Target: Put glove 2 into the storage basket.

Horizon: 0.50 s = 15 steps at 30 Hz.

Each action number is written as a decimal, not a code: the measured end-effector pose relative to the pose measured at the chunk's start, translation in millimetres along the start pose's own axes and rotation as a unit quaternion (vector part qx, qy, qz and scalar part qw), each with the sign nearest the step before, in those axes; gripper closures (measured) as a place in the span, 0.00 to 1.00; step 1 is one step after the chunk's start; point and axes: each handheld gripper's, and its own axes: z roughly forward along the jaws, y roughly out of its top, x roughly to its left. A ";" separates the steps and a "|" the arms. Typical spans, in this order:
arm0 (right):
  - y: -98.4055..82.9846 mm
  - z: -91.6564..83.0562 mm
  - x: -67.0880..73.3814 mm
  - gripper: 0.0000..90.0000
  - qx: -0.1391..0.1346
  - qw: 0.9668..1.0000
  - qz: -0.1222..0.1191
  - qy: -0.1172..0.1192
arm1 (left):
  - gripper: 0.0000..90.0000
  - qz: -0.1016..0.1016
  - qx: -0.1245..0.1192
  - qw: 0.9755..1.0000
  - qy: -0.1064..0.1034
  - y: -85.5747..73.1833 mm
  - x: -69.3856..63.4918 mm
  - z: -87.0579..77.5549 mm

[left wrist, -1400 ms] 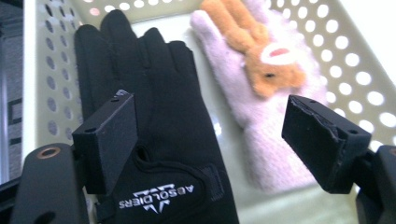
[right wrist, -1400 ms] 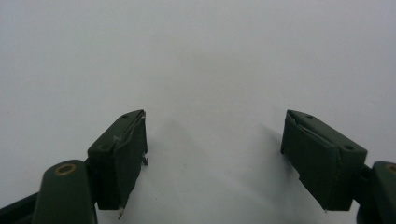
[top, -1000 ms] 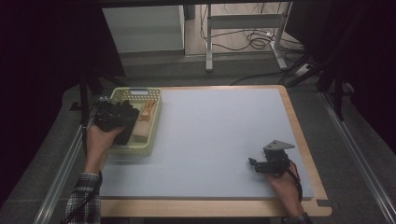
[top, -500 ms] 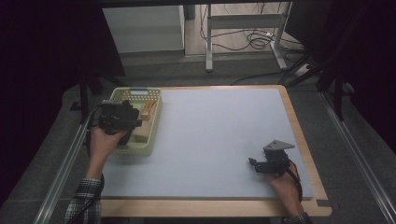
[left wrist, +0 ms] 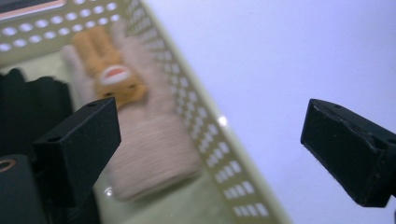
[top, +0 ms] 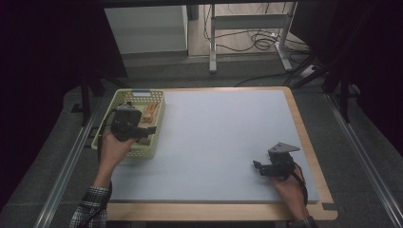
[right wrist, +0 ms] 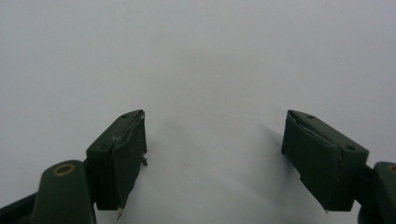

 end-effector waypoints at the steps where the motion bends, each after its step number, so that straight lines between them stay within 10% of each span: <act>1: 0.0 0.0 0.0 0.24 0.000 1.000 0.000 0.000 | 0.05 0.003 -0.002 1.000 -0.002 0.2 -3.9 0.4; 15: 0.1 0.0 0.1 0.24 0.000 1.000 0.001 0.000 | 0.01 0.055 -0.027 0.997 -0.050 -6.9 -59.4 12.0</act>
